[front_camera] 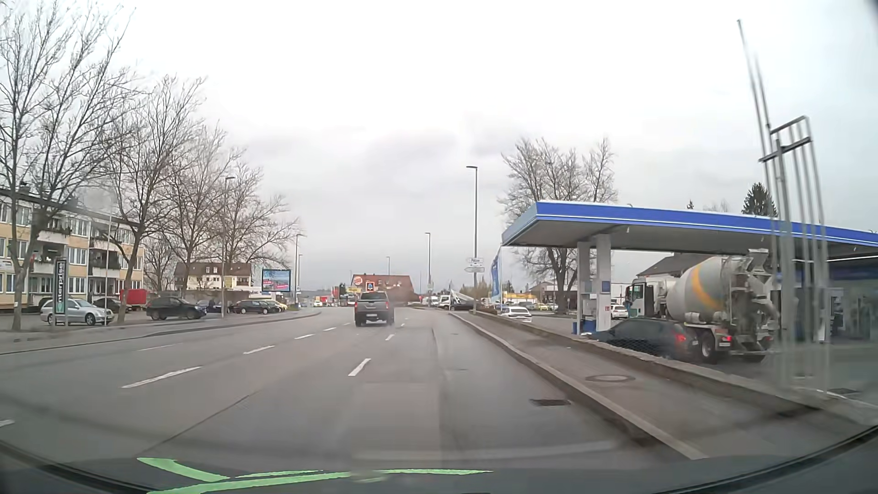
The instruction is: Follow the waypoints while adhering to traffic rules and regulations
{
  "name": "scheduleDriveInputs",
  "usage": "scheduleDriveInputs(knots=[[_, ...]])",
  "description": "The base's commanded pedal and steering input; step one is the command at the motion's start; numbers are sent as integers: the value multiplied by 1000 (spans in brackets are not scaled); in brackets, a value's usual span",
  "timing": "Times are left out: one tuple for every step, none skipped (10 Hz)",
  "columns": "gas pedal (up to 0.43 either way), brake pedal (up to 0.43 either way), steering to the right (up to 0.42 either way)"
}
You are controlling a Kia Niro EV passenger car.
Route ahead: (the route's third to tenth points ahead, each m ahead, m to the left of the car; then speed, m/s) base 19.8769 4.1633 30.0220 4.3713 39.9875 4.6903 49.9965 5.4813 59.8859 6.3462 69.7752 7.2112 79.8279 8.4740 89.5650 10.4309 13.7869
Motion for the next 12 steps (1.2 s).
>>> scheduleDriveInputs(knots=[[157,0,-1],[150,0,-1],[150,0,-1],[138,0,-2],[118,0,-3],[118,0,-3],[118,0,-4],[110,0,-5],[110,0,-5],[110,0,-6],[110,0,-6],[110,0,-6]])
